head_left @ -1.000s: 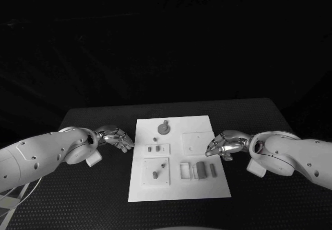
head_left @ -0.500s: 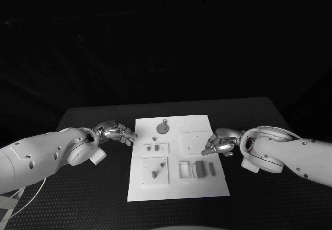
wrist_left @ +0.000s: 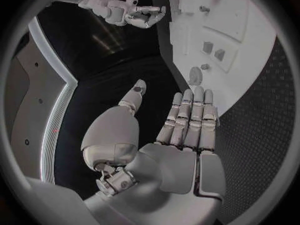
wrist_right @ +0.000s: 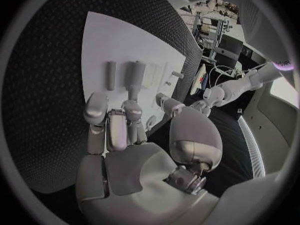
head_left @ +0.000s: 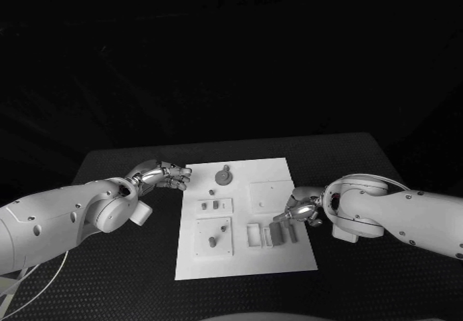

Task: Assemble the parts on the task board

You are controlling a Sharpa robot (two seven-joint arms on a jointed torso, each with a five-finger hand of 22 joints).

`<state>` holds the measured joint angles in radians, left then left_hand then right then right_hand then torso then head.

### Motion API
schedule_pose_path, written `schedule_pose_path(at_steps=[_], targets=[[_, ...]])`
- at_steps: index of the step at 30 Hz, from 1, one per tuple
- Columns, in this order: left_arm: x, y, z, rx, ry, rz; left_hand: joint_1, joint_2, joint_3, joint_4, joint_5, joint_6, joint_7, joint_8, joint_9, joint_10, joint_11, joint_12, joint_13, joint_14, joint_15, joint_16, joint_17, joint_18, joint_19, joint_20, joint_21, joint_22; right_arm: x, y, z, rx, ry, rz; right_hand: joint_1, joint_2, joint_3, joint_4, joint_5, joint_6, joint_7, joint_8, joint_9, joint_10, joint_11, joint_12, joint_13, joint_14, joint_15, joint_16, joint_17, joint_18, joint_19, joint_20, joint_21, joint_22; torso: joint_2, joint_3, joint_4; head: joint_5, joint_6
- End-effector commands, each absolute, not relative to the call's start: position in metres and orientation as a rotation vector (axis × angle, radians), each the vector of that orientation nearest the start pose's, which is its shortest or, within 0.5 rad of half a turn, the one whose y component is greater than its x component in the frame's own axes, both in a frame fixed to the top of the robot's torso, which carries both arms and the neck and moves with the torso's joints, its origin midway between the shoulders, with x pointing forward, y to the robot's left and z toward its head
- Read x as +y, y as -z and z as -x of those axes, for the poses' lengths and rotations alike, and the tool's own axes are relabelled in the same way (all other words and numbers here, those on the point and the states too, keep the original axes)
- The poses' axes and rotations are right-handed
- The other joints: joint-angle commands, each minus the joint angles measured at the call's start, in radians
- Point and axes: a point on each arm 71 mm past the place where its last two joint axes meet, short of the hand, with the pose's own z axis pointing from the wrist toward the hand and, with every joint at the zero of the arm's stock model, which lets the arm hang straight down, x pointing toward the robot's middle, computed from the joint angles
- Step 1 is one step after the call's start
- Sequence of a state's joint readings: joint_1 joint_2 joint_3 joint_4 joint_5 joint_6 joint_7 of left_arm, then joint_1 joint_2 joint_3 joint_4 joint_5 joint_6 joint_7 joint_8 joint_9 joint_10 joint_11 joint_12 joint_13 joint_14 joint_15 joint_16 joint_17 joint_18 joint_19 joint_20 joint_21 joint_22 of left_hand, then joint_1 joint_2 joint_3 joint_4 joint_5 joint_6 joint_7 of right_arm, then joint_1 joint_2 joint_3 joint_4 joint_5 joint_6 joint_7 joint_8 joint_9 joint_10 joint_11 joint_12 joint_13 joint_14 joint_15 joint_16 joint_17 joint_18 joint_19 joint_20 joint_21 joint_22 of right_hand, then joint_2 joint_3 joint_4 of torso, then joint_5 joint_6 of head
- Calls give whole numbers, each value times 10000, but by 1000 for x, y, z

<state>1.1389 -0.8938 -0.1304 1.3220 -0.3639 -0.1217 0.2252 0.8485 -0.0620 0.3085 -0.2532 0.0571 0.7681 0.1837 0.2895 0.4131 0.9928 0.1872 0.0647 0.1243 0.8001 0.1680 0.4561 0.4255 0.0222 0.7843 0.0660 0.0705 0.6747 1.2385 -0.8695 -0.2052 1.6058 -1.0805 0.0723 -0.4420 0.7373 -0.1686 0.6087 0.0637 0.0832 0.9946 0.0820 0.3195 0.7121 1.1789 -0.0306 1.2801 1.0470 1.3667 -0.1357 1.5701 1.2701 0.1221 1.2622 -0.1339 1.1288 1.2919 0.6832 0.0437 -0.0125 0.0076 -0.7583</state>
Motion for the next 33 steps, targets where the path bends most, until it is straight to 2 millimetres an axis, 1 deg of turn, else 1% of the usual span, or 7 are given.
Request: schedule_pose_path(at_steps=[1, 10, 14, 18, 20, 24, 33], targets=[[286, 255, -486, 17660, 12230, 8995, -104, 38, -64, -24, -58, -11, 82, 20, 16, -66, 16, 37, -10, -86, -5, -55, 2, -33, -103, -2, -31, -15, -206, 260, -434, 24570, -3886, -263, -116, 26, -13, 78, -61, 56, -14, -75, 9, 91, -5, 14, 17, 81, 6, -43, 26, 1397, 81, -8, -41, -19, -1, -4, 4, -1, -36], [282, 255, -484, 17734, 12457, 8920, -269, 58, -118, -80, -66, -75, 90, 12, 25, -103, 3, 32, -58, -262, 74, -202, -21, -39, -286, 75, -58, -88, -198, 261, -439, 24400, -3717, -9, -162, 23, -34, 78, -64, 54, -15, -106, 3, 104, -7, -6, 3, 79, 4, -59, 9, 1397, 82, -6, -54, -22, 7, -9, -12, -15, -46], [281, 255, -484, 17783, 12491, 8915, -300, 70, -119, -111, -66, -88, 107, 16, 31, -120, 16, 32, -77, -320, 107, -249, -25, -52, -401, 111, -61, -118, -193, 261, -442, 24242, -3585, 322, -138, -67, -43, -1, -60, 69, -18, -133, 2, 125, -9, -13, 9, 91, 3, -75, 20, 1397, 74, -3, -66, -20, 10, 18, -3, -3, -53], [279, 255, -484, 17939, 12599, 8901, -326, 76, -120, -121, -66, -95, 119, 19, 36, -121, 32, 37, -86, -343, 120, -269, -24, -53, -440, 125, -53, -128, -191, 263, -444, 24200, -3385, 505, -138, -99, -43, -20, -59, 73, -18, -144, 1, 126, -10, -20, 4, 86, 3, -82, 12, 1397, 72, 0, -72, -20, 16, 23, 1, 30, -42], [278, 255, -483, 17964, 12700, 8849, -366, 45, -135, -122, -69, -108, 126, 16, 36, -121, 46, 40, -92, -358, 129, -281, -22, -54, -462, 134, -47, -134, -192, 265, -444, 24276, -3164, 723, -133, -135, -41, -45, -57, 74, -17, -159, -1, 122, -9, -32, -7, 70, 4, -90, -12, 1397, 69, 4, -79, -20, 16, 26, 4, 29, -87], [279, 254, -484, 17827, 12702, 8815, -759, -101, -280, -3, -78, -132, 139, 20, 46, -106, 56, 52, -108, -411, 154, -321, -16, -48, -523, 156, -36, -154, -194, 267, -445, 24334, -2970, 738, -154, -212, -28, -58, -54, 58, -8, -198, -10, 58, 0, -97, -90, 27, 12, -112, -71, 1397, 50, 22, -103, -25, 11, 15, -15, 24, -99], [280, 253, -484, 17628, 12684, 8793, -847, 27, -245, -52, -74, -233, 295, -11, 47, -103, 52, 52, -134, -410, 151, -327, 17, -10, -556, 162, -6, -158, -195, 270, -445, 24546, -2800, 910, -159, -257, 9, -69, -49, 59, 0, -230, -15, 31, 8, -132, -118, 0, 21, -132, -99, 1397, 36, 41, -123, -28, 14, 10, -19, -5, -99]])
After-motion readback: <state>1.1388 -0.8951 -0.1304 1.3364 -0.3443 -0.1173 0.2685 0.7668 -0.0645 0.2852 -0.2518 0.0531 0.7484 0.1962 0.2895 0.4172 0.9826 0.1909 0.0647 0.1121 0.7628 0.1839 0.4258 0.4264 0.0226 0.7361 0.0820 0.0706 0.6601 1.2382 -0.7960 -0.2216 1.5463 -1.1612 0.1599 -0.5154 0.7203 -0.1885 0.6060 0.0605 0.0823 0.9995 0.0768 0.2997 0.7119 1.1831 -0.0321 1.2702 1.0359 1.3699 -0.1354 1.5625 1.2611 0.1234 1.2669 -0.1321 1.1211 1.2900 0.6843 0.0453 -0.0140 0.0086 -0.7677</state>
